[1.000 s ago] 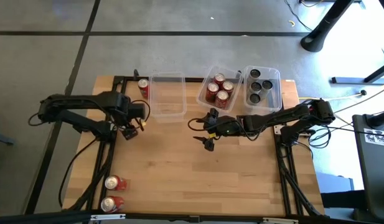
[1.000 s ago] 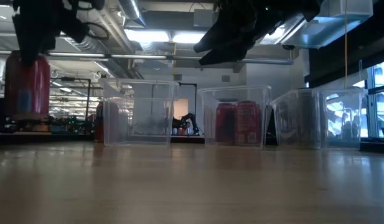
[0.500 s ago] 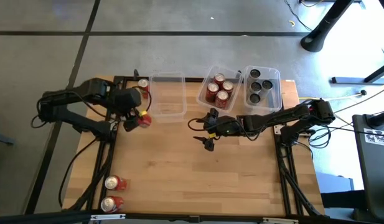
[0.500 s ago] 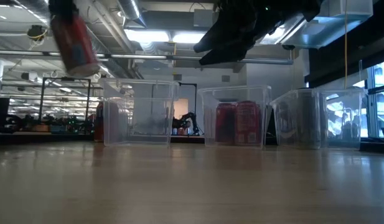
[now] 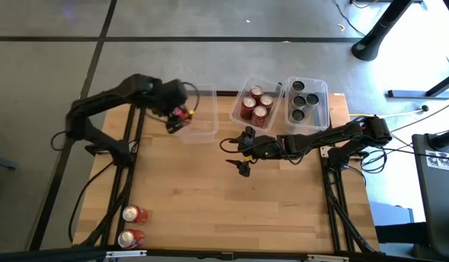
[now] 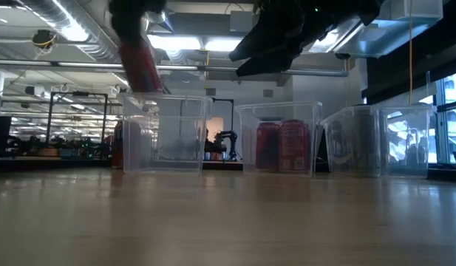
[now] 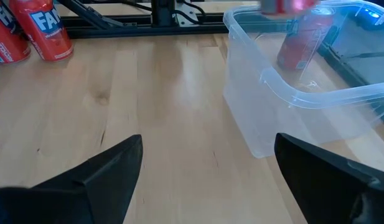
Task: Sort soda cans
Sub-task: Put the middle top left orange soda can into the left transparent bin
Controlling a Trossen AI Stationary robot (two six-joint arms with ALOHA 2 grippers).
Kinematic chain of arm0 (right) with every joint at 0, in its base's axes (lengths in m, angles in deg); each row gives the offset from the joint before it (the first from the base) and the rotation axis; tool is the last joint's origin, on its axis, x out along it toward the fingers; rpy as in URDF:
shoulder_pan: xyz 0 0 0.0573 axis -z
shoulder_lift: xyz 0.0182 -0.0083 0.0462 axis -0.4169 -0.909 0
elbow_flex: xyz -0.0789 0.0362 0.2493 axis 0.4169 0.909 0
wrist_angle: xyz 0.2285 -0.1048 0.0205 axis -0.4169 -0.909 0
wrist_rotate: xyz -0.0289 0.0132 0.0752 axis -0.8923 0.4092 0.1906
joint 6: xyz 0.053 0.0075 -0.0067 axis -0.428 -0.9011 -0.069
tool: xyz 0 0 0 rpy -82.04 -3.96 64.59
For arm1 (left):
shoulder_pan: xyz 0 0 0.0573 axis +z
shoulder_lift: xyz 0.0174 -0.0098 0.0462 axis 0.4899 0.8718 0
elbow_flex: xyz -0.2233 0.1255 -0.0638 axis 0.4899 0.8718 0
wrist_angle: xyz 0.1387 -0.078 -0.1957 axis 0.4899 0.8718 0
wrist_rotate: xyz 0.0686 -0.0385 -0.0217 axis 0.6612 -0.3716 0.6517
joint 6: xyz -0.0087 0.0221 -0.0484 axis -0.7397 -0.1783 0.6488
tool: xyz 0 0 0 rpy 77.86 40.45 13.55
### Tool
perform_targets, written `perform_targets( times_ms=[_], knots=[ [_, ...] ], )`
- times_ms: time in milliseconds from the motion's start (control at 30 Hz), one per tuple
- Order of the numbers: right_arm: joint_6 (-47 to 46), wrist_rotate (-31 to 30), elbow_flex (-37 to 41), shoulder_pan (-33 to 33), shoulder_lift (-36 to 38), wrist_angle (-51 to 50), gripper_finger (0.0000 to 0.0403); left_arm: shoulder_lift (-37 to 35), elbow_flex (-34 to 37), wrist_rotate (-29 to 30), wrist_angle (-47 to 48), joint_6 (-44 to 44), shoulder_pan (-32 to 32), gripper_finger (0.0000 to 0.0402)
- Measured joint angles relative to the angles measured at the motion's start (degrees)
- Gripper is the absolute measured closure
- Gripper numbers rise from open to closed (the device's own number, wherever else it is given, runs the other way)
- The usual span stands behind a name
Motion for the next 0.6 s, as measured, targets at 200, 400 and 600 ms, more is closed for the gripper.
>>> perform_targets(
  times_ms=[200, 400, 600],
  knots=[
    [0.2, 0.0, 0.0, 0.0, 0.0, 0.0, 0.0042, 8.6, -5.3, 0.2, -5.3, -6.1, 4.4, 0.0105],
    [0.4, 0.0, 0.0, 0.0, 0.0, 0.0, 0.0042, 15.9, -6.5, 0.2, -8.9, -8.5, 8.5, 0.0103],
    [0.3, 0.0, -0.1, 0.0, -1.5, 0.4, 0.0042, 21.5, -6.5, 0.2, -10.4, -10.3, 11.1, 0.0101]
  ],
)
